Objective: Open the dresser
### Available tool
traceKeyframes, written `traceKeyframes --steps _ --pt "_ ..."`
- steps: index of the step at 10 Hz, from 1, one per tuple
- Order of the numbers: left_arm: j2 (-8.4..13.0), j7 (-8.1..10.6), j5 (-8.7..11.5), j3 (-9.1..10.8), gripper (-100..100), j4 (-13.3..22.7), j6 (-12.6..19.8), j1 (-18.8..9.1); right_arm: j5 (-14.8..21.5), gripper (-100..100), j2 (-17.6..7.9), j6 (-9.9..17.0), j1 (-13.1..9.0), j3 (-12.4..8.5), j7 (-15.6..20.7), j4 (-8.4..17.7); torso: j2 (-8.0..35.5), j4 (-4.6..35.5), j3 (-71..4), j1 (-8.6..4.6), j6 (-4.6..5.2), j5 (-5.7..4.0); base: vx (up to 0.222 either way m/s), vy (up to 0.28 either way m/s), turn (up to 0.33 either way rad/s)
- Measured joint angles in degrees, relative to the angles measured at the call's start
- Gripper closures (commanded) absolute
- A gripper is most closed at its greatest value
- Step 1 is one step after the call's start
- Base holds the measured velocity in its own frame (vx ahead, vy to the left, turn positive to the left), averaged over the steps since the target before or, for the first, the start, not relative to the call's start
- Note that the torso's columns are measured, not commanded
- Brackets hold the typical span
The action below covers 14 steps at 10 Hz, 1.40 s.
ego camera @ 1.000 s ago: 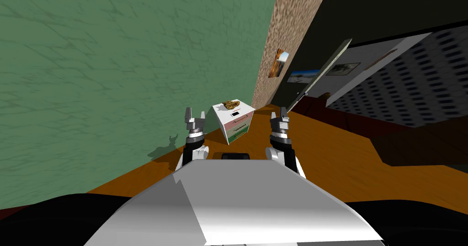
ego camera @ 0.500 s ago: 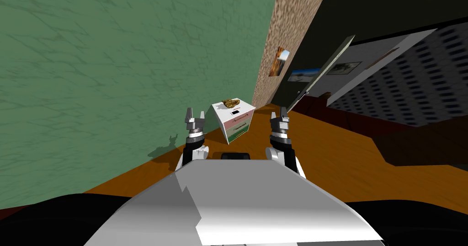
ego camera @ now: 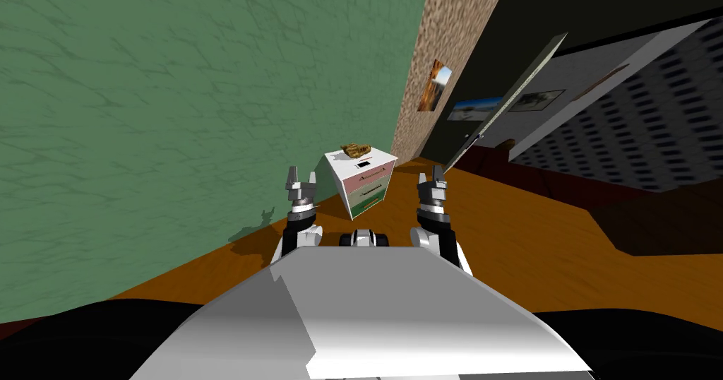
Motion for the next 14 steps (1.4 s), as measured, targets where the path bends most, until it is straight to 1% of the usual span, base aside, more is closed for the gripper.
traceKeyframes --steps 1,2,4,5,6,9,11,14 --pt "1.4 0.05 0.1 -0.02 -100 0.4 0.0 -0.1 0.0 0 0.0 0.0 0.0 0.0 0.0 0.0 1.9 1.9 -4.0 -0.07 -0.01 -0.01 0.042 -0.062 0.091" --pt "2.8 0.11 0.2 -0.18 -100 0.9 -0.2 0.0 0.0 0 0.0 0.0 0.0 0.0 0.0 0.0 2.4 2.4 -5.1 -0.14 0.00 -0.04 0.050 -0.069 0.071" --pt "5.0 0.40 0.7 -0.01 -100 2.3 -0.3 -0.6 0.0 0 0.0 0.0 0.0 0.0 0.0 0.0 2.6 2.6 -5.4 -0.05 0.00 -0.01 0.083 -0.092 0.119" --pt "6.3 0.70 1.1 0.11 -100 3.5 -0.4 -0.9 0.0 0 0.0 0.0 0.0 0.0 0.0 0.0 2.5 2.6 -5.5 -0.09 -0.01 -0.02 0.101 -0.165 0.147" --pt "7.0 0.90 1.4 0.01 -100 4.7 -0.5 -1.3 0.0 0 0.0 0.0 0.0 0.0 0.0 0.0 2.6 2.7 -5.4 -0.22 0.01 -0.06 0.103 -0.142 0.109" --pt "8.2 1.43 2.4 -0.21 -100 8.1 -1.3 -1.8 0.0 0 0.0 0.0 0.0 0.0 0.0 0.0 2.7 2.7 -5.3 0.12 0.00 0.04 0.087 -0.119 0.133" --pt "8.5 1.83 3.1 -0.33 -100 11.0 -2.0 -2.7 0.0 0 0.0 0.0 0.0 0.0 0.0 0.0 2.6 2.7 -5.4 -0.10 0.00 -0.03 0.102 -0.154 0.157" --pt "8.9 2.56 4.2 -0.45 -100 14.5 -2.4 -3.4 0.0 0 0.0 0.0 0.0 0.0 0.0 0.0 2.6 2.7 -5.4 0.01 0.00 0.01 0.103 -0.157 0.153"
